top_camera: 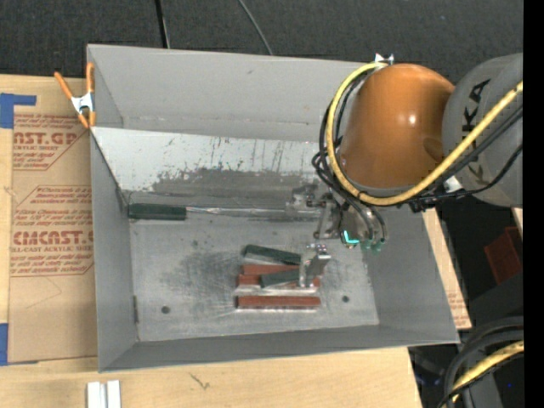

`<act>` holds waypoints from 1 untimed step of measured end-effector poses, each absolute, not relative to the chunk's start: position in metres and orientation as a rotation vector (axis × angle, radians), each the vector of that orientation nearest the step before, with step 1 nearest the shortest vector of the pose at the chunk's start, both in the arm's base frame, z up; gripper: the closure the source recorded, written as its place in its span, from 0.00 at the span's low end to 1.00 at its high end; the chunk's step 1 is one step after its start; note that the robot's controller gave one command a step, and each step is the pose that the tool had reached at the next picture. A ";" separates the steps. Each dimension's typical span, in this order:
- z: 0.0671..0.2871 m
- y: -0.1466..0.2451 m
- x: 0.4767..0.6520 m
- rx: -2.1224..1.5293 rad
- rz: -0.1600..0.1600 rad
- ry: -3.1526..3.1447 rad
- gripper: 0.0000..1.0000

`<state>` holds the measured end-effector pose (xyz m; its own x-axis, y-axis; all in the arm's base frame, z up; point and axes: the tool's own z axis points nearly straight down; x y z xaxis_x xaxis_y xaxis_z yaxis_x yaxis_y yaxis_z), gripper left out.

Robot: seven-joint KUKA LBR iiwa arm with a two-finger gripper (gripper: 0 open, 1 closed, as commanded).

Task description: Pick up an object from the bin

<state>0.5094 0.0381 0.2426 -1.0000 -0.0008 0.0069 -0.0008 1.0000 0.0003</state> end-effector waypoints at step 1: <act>0.247 0.038 0.511 0.001 -0.001 -3.143 0.00</act>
Offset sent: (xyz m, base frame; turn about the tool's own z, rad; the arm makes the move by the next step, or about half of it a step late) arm 0.0011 0.0054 -0.1711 -0.1635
